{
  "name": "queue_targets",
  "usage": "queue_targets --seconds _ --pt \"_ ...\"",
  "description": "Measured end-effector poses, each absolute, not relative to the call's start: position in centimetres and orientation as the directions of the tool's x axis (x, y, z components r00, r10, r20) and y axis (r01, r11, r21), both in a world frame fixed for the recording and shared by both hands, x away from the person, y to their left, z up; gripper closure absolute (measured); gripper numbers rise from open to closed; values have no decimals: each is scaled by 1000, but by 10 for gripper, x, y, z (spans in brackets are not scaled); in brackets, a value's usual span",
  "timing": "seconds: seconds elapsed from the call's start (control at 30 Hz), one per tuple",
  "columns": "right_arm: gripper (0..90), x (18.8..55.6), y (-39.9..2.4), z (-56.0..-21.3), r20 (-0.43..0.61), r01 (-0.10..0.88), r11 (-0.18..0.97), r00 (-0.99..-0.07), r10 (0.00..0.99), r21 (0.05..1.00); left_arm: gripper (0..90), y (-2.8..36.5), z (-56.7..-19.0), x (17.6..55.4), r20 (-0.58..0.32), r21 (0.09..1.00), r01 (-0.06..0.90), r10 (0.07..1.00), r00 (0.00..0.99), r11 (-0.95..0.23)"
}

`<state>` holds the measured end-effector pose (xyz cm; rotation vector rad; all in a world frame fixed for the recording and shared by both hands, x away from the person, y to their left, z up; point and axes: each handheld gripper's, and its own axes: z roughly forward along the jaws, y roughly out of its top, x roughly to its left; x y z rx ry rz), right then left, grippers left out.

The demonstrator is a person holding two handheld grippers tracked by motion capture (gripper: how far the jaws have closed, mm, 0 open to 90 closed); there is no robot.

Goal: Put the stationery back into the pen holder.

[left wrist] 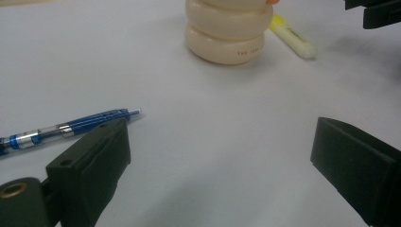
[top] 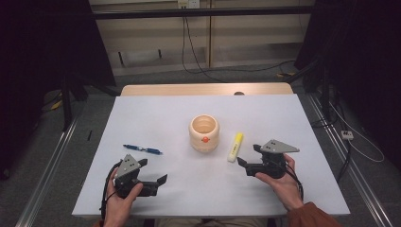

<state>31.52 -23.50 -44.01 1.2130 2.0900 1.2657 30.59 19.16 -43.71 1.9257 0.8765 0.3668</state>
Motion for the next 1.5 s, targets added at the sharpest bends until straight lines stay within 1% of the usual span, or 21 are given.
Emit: queue_targets --seconds 0.07,0.2,0.27,0.3,0.33,0.37,0.43,0.53,0.6,0.7,0.77,0.83,1.0,1.07,1.17,1.27,1.5 --pt "250 316 -235 -439 87 472 223 -550 831 853 57 191 -440 306 -95 858 417 704 703 -300" --pt "332 320 -236 -438 97 476 222 -557 825 851 57 193 -444 307 -101 849 433 712 695 -302" --pt "338 322 -234 -436 90 485 247 -570 817 839 57 193 -445 307 -91 841 439 717 692 -317" --pt "360 323 -233 -436 93 484 249 -578 811 839 57 193 -446 307 -83 839 436 717 692 -325" --pt "403 324 -232 -435 95 480 254 -590 802 840 57 193 -446 306 -76 838 433 715 695 -333" --pt "437 326 -231 -434 103 484 248 -590 801 840 57 193 -446 306 -79 837 434 713 697 -332" --pt "533 331 -230 -433 124 485 242 -606 785 841 57 193 -446 307 -85 837 437 711 698 -329" --pt "626 341 -227 -429 153 487 229 -625 766 842 57 194 -447 307 -103 838 449 716 690 -311" --pt "640 350 -221 -424 154 503 257 -638 754 825 57 195 -447 307 -112 837 457 723 681 -301" --pt "690 361 -214 -416 133 500 297 -658 741 813 57 197 -446 307 -112 840 455 727 677 -295" --pt "700 367 -211 -415 134 492 300 -668 732 817 57 198 -446 307 -119 840 459 729 674 -287" --pt "728 371 -208 -418 135 501 293 -655 744 815 57 198 -447 307 -123 839 462 727 676 -287" --pt "888 377 -200 -431 183 545 314 -674 716 777 57 198 -446 307 -119 843 454 724 679 -287" --pt "900 377 -195 -433 175 547 347 -689 703 762 57 199 -446 307 -119 848 450 725 679 -281" --pt "900 376 -192 -435 173 555 362 -691 702 749 57 200 -445 307 -118 846 452 728 675 -282" --pt "900 376 -192 -438 179 551 383 -713 679 742 57 201 -445 307 -115 846 451 730 674 -283" --pt "900 375 -187 -441 111 531 450 -726 679 718 57 199 -445 307 -114 852 442 724 680 -280"
